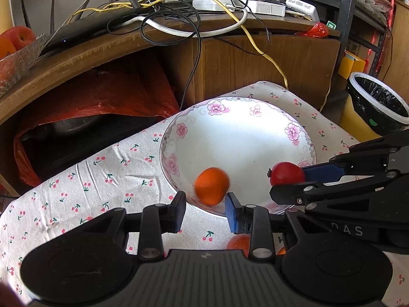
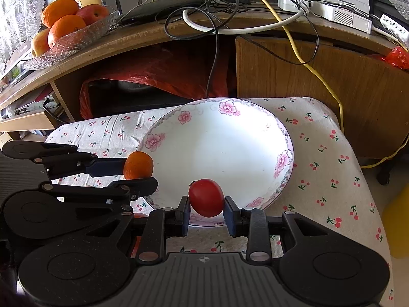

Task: Organize fruits
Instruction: 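Open the right tool to drop the red tomato into the bowl, then move both tools back toward the oranges on the cloth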

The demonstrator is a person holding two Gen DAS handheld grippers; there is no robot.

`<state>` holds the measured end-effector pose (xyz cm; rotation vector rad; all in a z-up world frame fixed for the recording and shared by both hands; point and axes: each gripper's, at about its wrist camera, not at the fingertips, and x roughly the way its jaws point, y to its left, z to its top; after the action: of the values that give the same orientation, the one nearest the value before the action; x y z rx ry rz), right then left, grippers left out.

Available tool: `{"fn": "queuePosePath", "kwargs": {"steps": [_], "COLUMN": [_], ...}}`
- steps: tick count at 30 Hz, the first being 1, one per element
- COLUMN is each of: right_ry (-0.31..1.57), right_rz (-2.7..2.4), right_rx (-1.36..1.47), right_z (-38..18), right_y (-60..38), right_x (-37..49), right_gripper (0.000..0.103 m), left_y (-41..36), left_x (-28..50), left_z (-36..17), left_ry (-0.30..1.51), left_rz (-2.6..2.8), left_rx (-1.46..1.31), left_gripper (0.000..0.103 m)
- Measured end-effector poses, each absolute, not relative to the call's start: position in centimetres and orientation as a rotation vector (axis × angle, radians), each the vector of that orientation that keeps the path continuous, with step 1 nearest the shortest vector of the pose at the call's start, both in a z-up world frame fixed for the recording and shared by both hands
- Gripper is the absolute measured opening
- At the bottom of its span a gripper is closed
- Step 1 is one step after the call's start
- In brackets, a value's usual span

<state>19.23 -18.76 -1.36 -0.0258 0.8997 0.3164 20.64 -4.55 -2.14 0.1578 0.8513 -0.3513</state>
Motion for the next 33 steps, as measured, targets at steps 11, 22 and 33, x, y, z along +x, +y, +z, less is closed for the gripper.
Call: {"fn": "queuePosePath", "kwargs": {"steps": [11,22,33], "right_ry": [0.896,0.892,0.889], "right_rz": [0.313,0.309,0.314], "right_rx": [-0.026,-0.022,-0.039], "right_z": [-1.38,-1.21,-1.13], "right_y": [-18.89,-19.01,-18.62], "right_x": [19.26,19.07,18.67], "right_gripper": [0.029,0.031,0.032], "left_y": [-4.55,-4.35,-4.27], "left_x": [20.50,20.25,19.99], "left_z": [-1.94,-1.49,-1.20], "left_ry": [0.843,0.828,0.812], "left_rz": [-0.344,-0.340,-0.339], "left_rx": [0.162,0.157,0.162], "left_gripper": [0.042,0.044,0.045]}}
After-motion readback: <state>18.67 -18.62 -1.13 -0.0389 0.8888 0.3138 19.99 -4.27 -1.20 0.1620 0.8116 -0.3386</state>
